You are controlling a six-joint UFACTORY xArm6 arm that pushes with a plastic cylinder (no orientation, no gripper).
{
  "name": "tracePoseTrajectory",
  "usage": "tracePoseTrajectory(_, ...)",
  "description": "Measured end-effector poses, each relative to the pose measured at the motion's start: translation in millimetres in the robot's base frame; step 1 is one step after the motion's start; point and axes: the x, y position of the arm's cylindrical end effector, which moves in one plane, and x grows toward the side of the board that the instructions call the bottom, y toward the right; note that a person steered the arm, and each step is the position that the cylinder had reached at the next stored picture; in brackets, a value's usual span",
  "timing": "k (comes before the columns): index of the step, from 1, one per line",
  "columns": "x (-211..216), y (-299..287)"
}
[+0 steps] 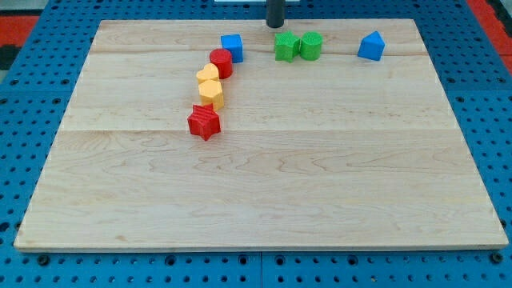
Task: Point your arm to the right side of yellow hexagon
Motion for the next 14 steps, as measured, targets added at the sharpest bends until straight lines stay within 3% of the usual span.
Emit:
tracePoseTrajectory(2, 7, -123)
tracePoseTrajectory(3, 55, -180)
tracePoseTrajectory(5, 157, -221)
tracePoseTrajectory(6, 193, -239)
tracePoseTrajectory(7, 268, -258)
tracePoseTrajectory(8, 372, -237)
tracePoseTrajectory(9, 425, -171)
tracePoseTrajectory(10, 424, -98)
tracePoseTrajectory(11, 372, -34)
tracePoseTrajectory(14, 225, -41)
